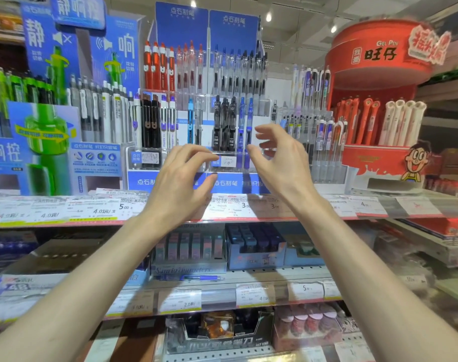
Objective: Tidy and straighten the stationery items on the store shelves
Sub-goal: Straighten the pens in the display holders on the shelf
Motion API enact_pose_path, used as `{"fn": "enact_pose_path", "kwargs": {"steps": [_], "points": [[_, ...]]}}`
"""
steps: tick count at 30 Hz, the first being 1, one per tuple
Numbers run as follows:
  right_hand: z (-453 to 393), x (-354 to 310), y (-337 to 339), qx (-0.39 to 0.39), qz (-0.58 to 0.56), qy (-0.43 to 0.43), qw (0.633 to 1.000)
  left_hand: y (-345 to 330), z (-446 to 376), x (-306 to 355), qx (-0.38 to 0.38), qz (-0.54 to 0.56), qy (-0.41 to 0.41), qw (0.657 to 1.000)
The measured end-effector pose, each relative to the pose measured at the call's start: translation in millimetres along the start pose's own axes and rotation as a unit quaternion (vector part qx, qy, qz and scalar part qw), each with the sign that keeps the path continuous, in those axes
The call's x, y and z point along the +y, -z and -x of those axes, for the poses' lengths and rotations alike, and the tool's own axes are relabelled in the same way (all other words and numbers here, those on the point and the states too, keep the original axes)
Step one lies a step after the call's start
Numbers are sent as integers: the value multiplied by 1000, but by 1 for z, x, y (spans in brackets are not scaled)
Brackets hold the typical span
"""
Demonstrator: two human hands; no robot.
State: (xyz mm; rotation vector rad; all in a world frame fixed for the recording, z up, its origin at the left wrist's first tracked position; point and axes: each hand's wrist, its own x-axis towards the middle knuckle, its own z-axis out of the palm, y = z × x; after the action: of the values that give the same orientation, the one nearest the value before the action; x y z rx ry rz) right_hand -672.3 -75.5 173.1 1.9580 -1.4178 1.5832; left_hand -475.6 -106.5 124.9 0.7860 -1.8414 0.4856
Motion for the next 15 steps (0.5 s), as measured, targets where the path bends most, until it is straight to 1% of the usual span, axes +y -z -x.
{"fn": "enact_pose_path", "kwargs": {"steps": [6,11,13,15], "points": [[52,8,8,7,-20,22,1000,23,52,11,50,22,43,998],[111,19,1,1,-14,51,999,36,106,22,75,23,52,996],[138,24,-4,11,-19,62,998,35,130,21,72,33,74,994],[163,29,-11,24,-19,71,997,31,154,16,51,53,111,991]]}}
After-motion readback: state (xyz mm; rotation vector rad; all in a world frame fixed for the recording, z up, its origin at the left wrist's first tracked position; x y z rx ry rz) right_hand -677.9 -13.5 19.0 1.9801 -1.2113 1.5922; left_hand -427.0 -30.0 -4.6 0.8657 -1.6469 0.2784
